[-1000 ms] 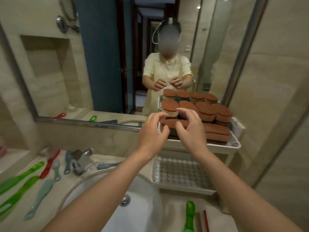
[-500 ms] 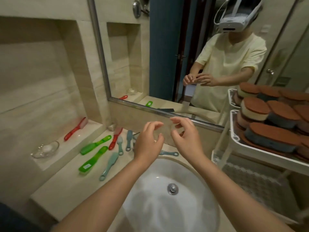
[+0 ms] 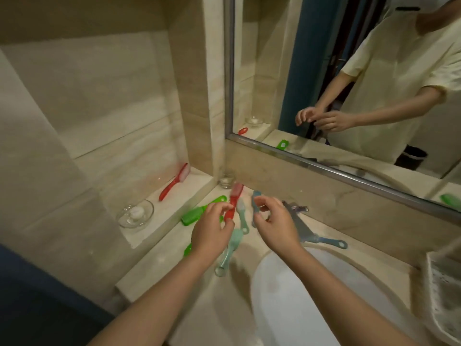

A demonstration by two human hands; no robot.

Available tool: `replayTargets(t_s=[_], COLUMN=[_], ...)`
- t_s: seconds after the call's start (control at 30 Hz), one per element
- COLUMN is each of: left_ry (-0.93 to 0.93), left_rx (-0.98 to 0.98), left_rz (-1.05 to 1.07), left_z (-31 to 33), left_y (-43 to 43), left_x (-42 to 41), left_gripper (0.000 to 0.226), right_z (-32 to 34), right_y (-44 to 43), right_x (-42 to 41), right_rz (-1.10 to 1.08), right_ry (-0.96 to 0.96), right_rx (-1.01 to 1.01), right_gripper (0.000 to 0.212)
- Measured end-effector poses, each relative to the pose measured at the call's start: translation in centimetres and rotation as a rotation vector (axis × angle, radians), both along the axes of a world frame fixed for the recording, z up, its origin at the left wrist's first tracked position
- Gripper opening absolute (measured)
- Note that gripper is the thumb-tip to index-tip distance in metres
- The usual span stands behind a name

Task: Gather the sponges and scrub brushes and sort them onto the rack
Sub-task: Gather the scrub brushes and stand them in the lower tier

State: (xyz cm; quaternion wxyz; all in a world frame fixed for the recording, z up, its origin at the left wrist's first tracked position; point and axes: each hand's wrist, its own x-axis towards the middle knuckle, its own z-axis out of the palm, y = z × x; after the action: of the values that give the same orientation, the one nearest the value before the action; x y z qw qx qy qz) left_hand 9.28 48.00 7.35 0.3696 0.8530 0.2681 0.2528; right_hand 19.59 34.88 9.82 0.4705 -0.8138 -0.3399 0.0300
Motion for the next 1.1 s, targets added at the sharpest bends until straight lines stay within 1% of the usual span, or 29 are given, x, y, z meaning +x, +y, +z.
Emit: replayTargets(t_s=[0.13, 0.23, 0.33, 0.5, 0.67, 0.97, 1.1], left_ry=[0.063, 0.106, 0.152, 0.254, 0.403, 0.561, 0.650], left_rx=[0.000, -0.001, 0.015, 0.043, 0.060, 0.128, 0.116], left_rz=[0.024, 0.045, 0.050, 0.084, 0.136, 0.176, 0.217], left_z=[-1.2, -1.9, -2.5, -3.2, -3.2, -4.7, -6.2], left_y=[5.1, 8.0, 10.6, 14.7, 17.9, 21.9, 22.8], left_x=[-0.8, -1.2, -1.5, -1.2, 1.3, 5.8, 6.6], left_gripper=[0.029, 0.030, 0.031, 0.038, 0.048, 0.057, 0.066], right_z=[-1.9, -3.1, -4.3, -6.0, -7.2, -9.7, -10.6], right_y=[5.3, 8.3, 10.9, 14.4, 16.6, 18.7, 19.2], right_x=[-0.2, -0.2, -0.2, 0.6, 2.4, 5.4, 6.3], right_rz=[0.032, 0.044, 0.071, 0.097, 0.068, 0.069, 0.057], right_ry=[0.008, 0.041, 0.065, 0.069, 0.118, 0.169, 0.193], right_rx=[-0.036, -0.076, -0.113, -0.180, -0.246, -0.275, -0.274], right_gripper=[0.030, 0.033, 0.038, 0.037, 0.038, 0.039, 0.039])
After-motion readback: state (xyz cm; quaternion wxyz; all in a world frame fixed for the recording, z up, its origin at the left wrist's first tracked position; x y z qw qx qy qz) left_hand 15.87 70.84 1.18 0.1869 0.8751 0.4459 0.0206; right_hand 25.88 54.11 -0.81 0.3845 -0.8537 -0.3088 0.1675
